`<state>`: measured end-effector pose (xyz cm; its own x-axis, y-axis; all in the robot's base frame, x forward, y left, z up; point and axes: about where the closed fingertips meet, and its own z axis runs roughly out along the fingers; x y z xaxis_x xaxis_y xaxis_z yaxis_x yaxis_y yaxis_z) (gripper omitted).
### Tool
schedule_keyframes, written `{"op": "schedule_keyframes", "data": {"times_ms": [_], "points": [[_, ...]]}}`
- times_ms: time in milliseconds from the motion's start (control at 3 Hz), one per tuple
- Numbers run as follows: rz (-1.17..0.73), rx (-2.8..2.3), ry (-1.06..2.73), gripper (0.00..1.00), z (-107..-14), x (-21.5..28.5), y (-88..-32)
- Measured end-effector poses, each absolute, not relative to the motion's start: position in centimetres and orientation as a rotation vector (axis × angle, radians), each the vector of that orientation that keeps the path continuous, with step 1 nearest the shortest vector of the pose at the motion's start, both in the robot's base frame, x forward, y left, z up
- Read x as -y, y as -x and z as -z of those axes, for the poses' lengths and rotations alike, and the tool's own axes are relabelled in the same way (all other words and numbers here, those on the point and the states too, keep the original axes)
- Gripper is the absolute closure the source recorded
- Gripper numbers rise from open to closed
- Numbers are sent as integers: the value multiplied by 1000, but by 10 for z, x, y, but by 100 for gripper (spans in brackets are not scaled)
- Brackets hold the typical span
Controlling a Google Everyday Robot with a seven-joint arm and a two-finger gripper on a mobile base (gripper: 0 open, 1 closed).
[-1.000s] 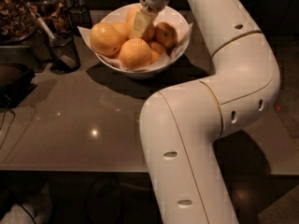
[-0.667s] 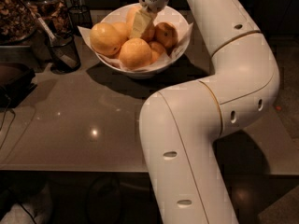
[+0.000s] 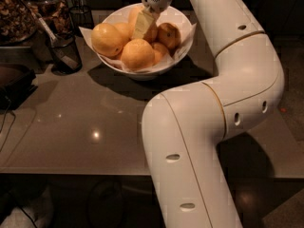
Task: Pick orange from white bowl
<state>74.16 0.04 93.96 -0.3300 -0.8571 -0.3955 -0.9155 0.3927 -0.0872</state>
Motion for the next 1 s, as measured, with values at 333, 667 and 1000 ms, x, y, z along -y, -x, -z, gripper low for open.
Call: {"op": "schedule_keyframes", "data": {"times_ms": [333,667,1000], "points": [[-189,-2214,1498,100,-963,-4,-746],[-172,-2127,1500,100,-994,-11,-741],[-203,-2058,1543,100,-1001,-13,-732]]}}
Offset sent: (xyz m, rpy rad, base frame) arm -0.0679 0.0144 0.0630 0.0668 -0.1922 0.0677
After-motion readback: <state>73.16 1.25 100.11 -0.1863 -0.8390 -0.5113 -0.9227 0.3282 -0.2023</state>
